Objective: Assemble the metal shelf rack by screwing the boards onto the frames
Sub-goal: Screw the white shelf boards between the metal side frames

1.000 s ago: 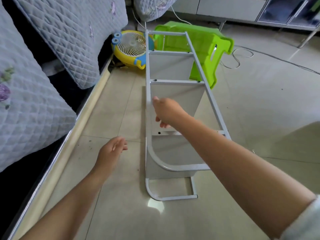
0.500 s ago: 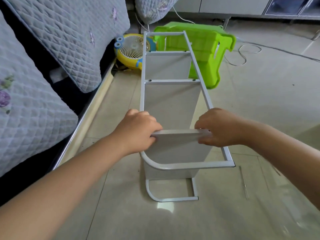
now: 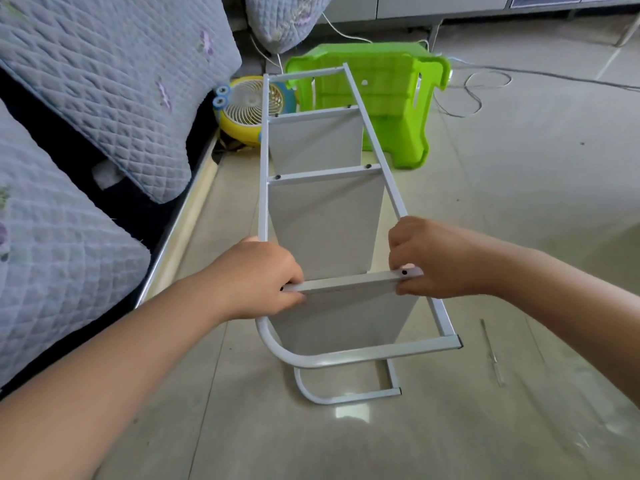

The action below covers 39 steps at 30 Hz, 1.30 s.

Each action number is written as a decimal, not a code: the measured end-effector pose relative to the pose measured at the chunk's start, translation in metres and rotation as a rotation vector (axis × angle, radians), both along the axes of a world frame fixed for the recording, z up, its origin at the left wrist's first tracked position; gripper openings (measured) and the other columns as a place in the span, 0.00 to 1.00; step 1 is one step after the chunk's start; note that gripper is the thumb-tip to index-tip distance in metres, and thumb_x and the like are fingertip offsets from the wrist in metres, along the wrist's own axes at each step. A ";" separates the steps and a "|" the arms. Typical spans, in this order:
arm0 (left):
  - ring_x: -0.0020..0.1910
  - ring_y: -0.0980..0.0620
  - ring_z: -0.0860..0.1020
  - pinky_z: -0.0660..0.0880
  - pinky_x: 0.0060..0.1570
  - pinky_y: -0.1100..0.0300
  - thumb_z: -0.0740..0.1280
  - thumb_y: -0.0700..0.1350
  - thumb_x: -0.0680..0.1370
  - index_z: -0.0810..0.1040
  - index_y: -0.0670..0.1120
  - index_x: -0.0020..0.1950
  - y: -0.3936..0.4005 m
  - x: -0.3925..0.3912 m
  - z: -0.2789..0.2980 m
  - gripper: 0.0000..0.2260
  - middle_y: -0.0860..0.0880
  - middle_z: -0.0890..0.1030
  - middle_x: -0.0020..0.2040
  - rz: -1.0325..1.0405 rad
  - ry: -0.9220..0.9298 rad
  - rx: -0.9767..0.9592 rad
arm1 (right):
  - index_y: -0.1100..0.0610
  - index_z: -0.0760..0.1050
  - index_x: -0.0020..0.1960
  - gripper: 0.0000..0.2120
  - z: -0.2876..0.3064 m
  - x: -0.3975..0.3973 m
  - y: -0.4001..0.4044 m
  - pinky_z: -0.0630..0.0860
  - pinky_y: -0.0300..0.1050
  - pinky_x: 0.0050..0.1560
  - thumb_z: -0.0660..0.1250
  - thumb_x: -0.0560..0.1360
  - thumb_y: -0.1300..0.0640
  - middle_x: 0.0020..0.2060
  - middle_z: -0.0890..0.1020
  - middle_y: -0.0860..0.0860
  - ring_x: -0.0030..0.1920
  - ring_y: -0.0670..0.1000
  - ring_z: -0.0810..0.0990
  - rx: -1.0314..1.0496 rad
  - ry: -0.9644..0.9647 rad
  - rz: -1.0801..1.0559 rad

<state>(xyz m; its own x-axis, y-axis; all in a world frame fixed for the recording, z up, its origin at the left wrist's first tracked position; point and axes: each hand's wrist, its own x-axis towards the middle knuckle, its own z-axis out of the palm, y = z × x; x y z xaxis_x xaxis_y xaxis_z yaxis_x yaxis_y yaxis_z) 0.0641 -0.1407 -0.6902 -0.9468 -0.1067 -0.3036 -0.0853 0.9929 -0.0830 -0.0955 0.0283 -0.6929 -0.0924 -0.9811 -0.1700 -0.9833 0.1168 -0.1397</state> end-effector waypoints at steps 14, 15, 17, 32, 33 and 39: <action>0.42 0.49 0.76 0.69 0.42 0.59 0.60 0.55 0.77 0.75 0.44 0.39 -0.003 0.000 0.001 0.16 0.47 0.79 0.41 0.004 -0.036 0.032 | 0.56 0.78 0.51 0.14 -0.001 -0.001 0.007 0.67 0.40 0.53 0.66 0.74 0.47 0.40 0.73 0.46 0.52 0.50 0.73 -0.074 -0.045 -0.026; 0.43 0.50 0.76 0.69 0.43 0.59 0.60 0.56 0.77 0.76 0.45 0.41 -0.001 0.000 0.001 0.16 0.48 0.78 0.42 -0.009 -0.030 0.020 | 0.58 0.79 0.50 0.15 -0.002 -0.003 0.012 0.70 0.42 0.53 0.67 0.72 0.47 0.43 0.77 0.50 0.51 0.52 0.75 -0.183 -0.106 -0.028; 0.46 0.52 0.76 0.70 0.48 0.60 0.58 0.60 0.77 0.78 0.47 0.47 0.002 -0.002 0.002 0.18 0.52 0.78 0.46 -0.023 0.002 0.035 | 0.61 0.80 0.48 0.18 -0.005 -0.008 0.025 0.73 0.45 0.51 0.66 0.70 0.47 0.45 0.80 0.55 0.47 0.55 0.78 -0.349 -0.186 -0.076; 0.60 0.47 0.73 0.67 0.55 0.60 0.56 0.57 0.75 0.77 0.44 0.61 0.055 -0.132 -0.010 0.23 0.46 0.76 0.60 0.127 0.487 0.392 | 0.63 0.79 0.52 0.09 -0.155 -0.103 0.151 0.66 0.38 0.44 0.62 0.76 0.63 0.48 0.82 0.57 0.48 0.53 0.77 -0.040 -0.382 -1.072; 0.61 0.46 0.72 0.67 0.56 0.59 0.56 0.56 0.75 0.77 0.44 0.61 0.056 -0.144 -0.011 0.23 0.45 0.76 0.61 0.132 0.488 0.354 | 0.62 0.79 0.52 0.09 -0.164 -0.107 0.151 0.66 0.38 0.43 0.62 0.76 0.63 0.47 0.82 0.57 0.48 0.54 0.77 -0.028 -0.390 -1.091; 0.60 0.42 0.72 0.67 0.58 0.55 0.53 0.55 0.72 0.80 0.41 0.56 0.045 -0.192 -0.021 0.25 0.42 0.78 0.58 0.181 0.456 0.213 | 0.60 0.76 0.48 0.09 -0.211 -0.132 0.118 0.66 0.42 0.41 0.58 0.76 0.62 0.49 0.81 0.58 0.51 0.57 0.77 0.034 -0.324 -1.086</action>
